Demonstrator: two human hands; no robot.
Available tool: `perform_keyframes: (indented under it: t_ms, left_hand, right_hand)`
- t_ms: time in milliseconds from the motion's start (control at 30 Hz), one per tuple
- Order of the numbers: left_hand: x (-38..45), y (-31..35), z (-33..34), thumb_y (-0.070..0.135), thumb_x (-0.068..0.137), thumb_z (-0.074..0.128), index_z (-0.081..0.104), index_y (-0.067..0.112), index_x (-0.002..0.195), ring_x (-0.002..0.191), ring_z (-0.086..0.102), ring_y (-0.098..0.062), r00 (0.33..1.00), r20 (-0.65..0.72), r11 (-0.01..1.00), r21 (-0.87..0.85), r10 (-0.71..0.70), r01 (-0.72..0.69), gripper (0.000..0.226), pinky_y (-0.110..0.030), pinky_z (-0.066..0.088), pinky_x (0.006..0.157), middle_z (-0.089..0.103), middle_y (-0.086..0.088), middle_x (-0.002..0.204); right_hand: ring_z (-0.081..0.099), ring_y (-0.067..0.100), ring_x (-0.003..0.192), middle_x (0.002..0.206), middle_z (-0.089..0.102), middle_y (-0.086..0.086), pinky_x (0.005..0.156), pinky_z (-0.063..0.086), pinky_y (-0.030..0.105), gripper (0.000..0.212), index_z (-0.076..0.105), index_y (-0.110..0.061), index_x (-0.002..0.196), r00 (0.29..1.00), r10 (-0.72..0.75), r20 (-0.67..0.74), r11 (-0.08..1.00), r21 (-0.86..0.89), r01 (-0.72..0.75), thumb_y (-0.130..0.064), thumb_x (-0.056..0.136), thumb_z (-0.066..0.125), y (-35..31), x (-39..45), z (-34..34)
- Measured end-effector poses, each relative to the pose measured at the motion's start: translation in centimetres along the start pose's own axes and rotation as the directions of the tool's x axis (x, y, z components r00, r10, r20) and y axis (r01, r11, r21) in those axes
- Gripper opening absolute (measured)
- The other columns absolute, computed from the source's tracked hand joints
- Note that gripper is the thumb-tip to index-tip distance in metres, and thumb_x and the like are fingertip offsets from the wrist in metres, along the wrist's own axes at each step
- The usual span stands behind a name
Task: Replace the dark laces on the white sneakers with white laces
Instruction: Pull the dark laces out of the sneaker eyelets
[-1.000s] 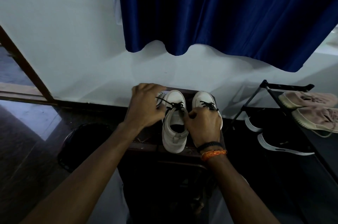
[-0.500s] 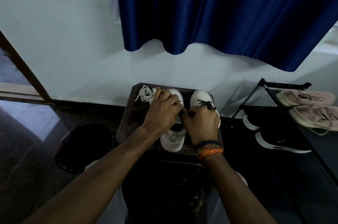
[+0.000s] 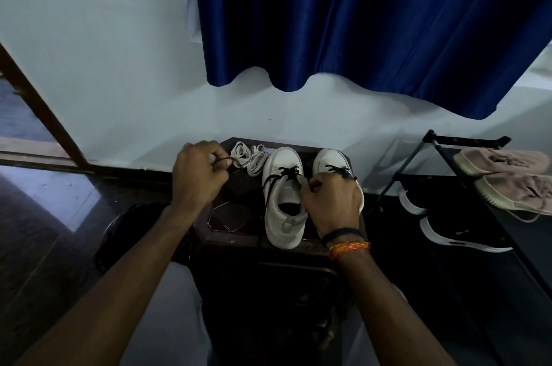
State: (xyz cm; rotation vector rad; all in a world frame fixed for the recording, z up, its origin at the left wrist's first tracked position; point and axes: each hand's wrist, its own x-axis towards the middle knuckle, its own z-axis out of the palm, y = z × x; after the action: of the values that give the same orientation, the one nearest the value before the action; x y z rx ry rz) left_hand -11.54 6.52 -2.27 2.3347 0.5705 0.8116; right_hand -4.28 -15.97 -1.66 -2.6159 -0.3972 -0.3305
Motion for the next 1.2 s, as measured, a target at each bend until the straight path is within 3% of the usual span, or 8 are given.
perform_keyframes:
  t_ms: [100, 233, 400, 500, 600, 767, 933, 1200]
  left_hand:
    - [1.3, 1.5, 0.8, 0.006, 0.080, 0.074, 0.070, 0.018, 0.076, 0.065, 0.061, -0.005, 0.998, 0.026, 0.998, -0.043, -0.054, 0.055, 0.013, -0.024, 0.047, 0.064, 0.066, 0.010, 0.070]
    - [3.0, 2.8, 2.1, 0.003, 0.076, 0.069, 0.069, 0.020, 0.082, 0.078, 0.067, -0.009, 0.969, 0.206, 0.986, -0.058, -0.139, 0.154, 0.018, -0.017, 0.050, 0.069, 0.069, 0.010, 0.078]
    - [2.3, 4.3, 3.2, 0.001, 0.070, 0.063, 0.065, 0.013, 0.090, 0.090, 0.066, -0.022, 0.900, 0.413, 0.988, 0.006, -0.142, 0.153, 0.024, -0.030, 0.055, 0.075, 0.069, -0.001, 0.091]
    - [1.5, 5.0, 3.4, 0.002, 0.072, 0.067, 0.060, 0.005, 0.096, 0.097, 0.061, -0.027, 0.893, 0.439, 0.995, 0.042, -0.100, 0.091, 0.026, -0.034, 0.051, 0.077, 0.062, -0.006, 0.098]
    - [0.1, 5.9, 3.3, 0.013, 0.075, 0.076, 0.054, 0.007, 0.092, 0.094, 0.054, -0.015, 0.888, 0.458, 0.999, -0.012, -0.032, 0.043, 0.028, -0.027, 0.044, 0.079, 0.050, 0.002, 0.095]
    - [-1.4, 6.0, 4.3, 0.030, 0.069, 0.079, 0.057, 0.016, 0.088, 0.103, 0.049, -0.017, 0.872, 0.490, 0.998, 0.051, 0.006, -0.036, 0.032, -0.036, 0.052, 0.079, 0.045, 0.001, 0.109]
    - [-1.9, 5.6, 4.4, 0.019, 0.072, 0.074, 0.066, 0.009, 0.068, 0.068, 0.065, -0.022, 0.902, 0.431, 0.999, -0.001, -0.038, 0.042, 0.014, -0.040, 0.056, 0.065, 0.068, -0.003, 0.069]
    - [-2.1, 5.4, 4.3, 0.027, 0.080, 0.069, 0.063, 0.010, 0.067, 0.061, 0.062, -0.025, 0.935, 0.353, 0.997, 0.045, 0.045, -0.065, 0.022, -0.042, 0.056, 0.060, 0.064, -0.002, 0.062]
  right_hand:
    - [0.066, 0.028, 0.076, 0.074, 0.070, 0.001, 0.058, 0.034, 0.028, 0.026, 0.068, -0.016, 0.081, 0.999, -0.053, 0.004, 0.998, -0.036, 0.053, -0.039, 0.089, 0.060, -0.3, 0.1, 0.7]
    - [0.066, 0.029, 0.079, 0.083, 0.068, 0.002, 0.058, 0.035, 0.028, 0.013, 0.069, -0.021, 0.093, 0.987, -0.155, 0.034, 0.987, -0.041, 0.156, -0.027, 0.084, 0.062, 0.0, 0.5, 0.9]
    - [0.065, 0.025, 0.099, 0.113, 0.065, 0.002, 0.076, 0.052, 0.035, 0.039, 0.068, -0.026, 0.126, 0.949, -0.269, 0.163, 0.962, 0.081, 0.259, -0.027, 0.086, 0.067, 0.3, 1.9, 0.9]
    - [0.064, 0.025, 0.103, 0.117, 0.064, 0.000, 0.079, 0.054, 0.038, 0.036, 0.071, -0.025, 0.121, 0.930, -0.308, 0.199, 0.951, 0.045, 0.305, -0.026, 0.086, 0.066, 0.3, 2.5, 1.3]
    - [0.065, 0.028, 0.099, 0.112, 0.064, 0.002, 0.072, 0.055, 0.039, 0.030, 0.073, -0.022, 0.114, 0.909, -0.362, 0.208, 0.926, -0.028, 0.375, -0.023, 0.086, 0.065, 0.2, 3.0, 1.5]
    - [0.067, 0.034, 0.086, 0.103, 0.064, 0.005, 0.062, 0.049, 0.036, 0.016, 0.073, -0.018, 0.097, 0.873, -0.448, 0.190, 0.862, -0.165, 0.479, -0.022, 0.084, 0.066, -0.2, 3.8, 1.3]
    - [0.062, 0.031, 0.072, 0.094, 0.060, 0.001, 0.055, 0.047, 0.035, 0.009, 0.063, -0.016, 0.088, 0.872, -0.471, 0.135, 0.876, -0.046, 0.481, -0.021, 0.081, 0.061, 0.4, 3.5, 1.5]
    - [0.062, 0.028, 0.096, 0.099, 0.064, 0.003, 0.069, 0.052, 0.040, 0.014, 0.073, -0.017, 0.092, 0.788, -0.570, 0.234, 0.816, 0.045, 0.577, -0.024, 0.082, 0.066, 0.4, 4.3, 1.7]
